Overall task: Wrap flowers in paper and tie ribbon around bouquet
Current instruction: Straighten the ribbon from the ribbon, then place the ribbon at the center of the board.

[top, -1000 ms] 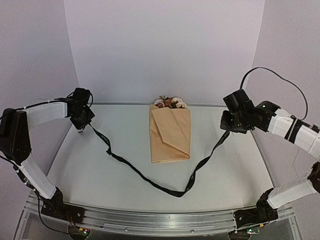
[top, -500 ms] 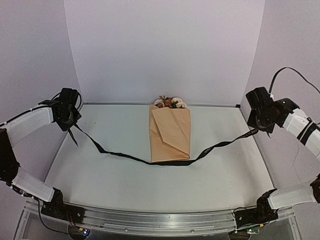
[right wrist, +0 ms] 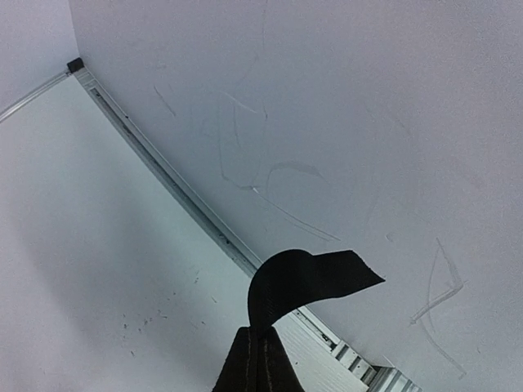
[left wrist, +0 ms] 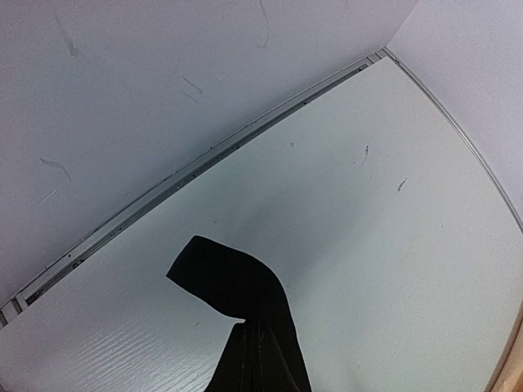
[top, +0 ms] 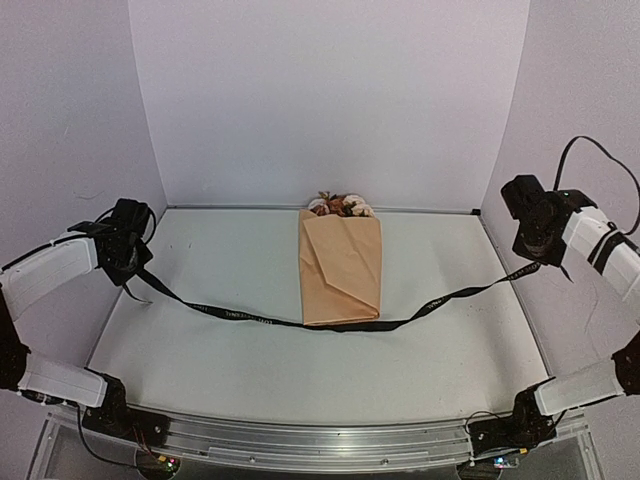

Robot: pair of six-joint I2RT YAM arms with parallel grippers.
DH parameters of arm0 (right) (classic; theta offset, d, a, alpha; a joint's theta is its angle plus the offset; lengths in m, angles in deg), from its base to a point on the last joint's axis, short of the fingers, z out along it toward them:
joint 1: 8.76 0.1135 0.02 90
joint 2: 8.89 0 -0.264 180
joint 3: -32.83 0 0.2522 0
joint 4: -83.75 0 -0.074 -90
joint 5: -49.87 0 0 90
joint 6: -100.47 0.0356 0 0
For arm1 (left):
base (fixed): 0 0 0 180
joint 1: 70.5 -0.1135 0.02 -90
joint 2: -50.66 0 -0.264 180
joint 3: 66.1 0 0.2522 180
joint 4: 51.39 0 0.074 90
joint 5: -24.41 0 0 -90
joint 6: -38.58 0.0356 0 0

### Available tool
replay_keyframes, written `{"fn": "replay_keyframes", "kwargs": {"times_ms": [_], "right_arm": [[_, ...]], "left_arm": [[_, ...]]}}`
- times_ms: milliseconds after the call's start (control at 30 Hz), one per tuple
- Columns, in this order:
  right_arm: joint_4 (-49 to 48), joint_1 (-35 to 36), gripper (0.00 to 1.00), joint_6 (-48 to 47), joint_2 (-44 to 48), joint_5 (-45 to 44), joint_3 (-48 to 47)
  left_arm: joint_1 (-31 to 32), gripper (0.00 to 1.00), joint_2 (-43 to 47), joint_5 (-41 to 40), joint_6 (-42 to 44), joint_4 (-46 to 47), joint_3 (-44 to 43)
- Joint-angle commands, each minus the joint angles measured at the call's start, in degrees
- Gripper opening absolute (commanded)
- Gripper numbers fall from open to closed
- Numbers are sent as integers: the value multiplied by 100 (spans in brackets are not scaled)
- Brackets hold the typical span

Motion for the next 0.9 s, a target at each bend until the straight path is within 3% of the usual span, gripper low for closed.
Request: {"fn": "replay_keyframes", "kwargs": {"times_ms": [0,233,333,400,500,567,700,867], "right_arm": [[148,-166,0,197,-627,-212,-259],[108,-443,1,282,-1544,7,-424],[69,-496,13,271,-1786,184,-543],[45,-514,19,275,-1884,331,-581],[-80,-511,46,209,-1863,701,-563],[-166,-512,61,138,-1803,949,-546],[-489,-500,75,38,-1515,1836,-315],[-1249,-169,77,271,-846,2888,539]], "left_arm": [[-38,0,-123,-522,-247,-129,129],[-87,0,-585,-400,-346,164,316],[-98,0,-693,-396,-347,181,319],[-112,13,-719,-342,-324,188,301],[-117,53,-643,-182,-206,300,275],[-120,70,-546,-23,-78,438,239],[-122,84,-463,489,280,675,-6],[-42,92,-565,2010,881,1224,-346]]}}
